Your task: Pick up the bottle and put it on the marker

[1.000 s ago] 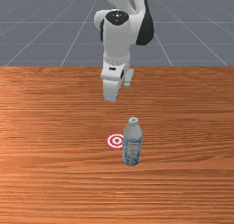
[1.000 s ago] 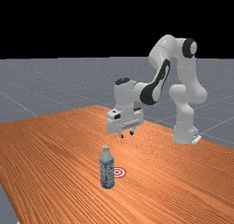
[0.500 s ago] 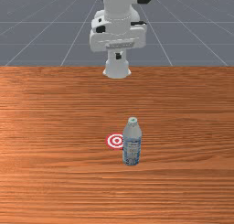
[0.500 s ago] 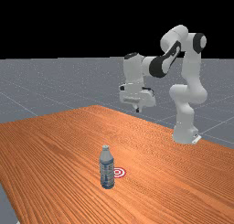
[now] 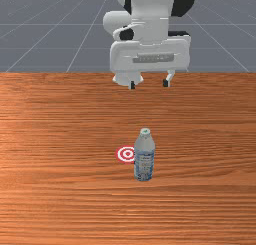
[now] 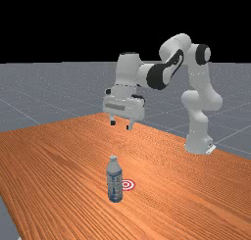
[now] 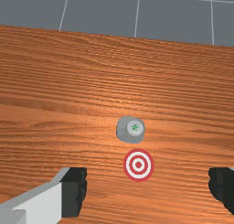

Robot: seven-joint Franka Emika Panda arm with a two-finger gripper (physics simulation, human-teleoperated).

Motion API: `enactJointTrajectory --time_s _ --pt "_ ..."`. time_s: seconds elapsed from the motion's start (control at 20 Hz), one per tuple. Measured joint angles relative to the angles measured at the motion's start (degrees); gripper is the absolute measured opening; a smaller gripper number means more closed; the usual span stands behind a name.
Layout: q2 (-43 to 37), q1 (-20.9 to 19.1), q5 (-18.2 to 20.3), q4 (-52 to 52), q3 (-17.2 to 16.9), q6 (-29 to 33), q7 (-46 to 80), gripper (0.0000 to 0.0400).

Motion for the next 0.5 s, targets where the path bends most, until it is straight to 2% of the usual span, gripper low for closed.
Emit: enactJointTrajectory --time_s 0.25,0.5 --pt "13.82 0.39 -0.44 11.05 -1.07 1.67 3.06 0.0400" --pt "18.51 0.50 -0.41 11.52 -1.29 2.43 3.88 0.0400"
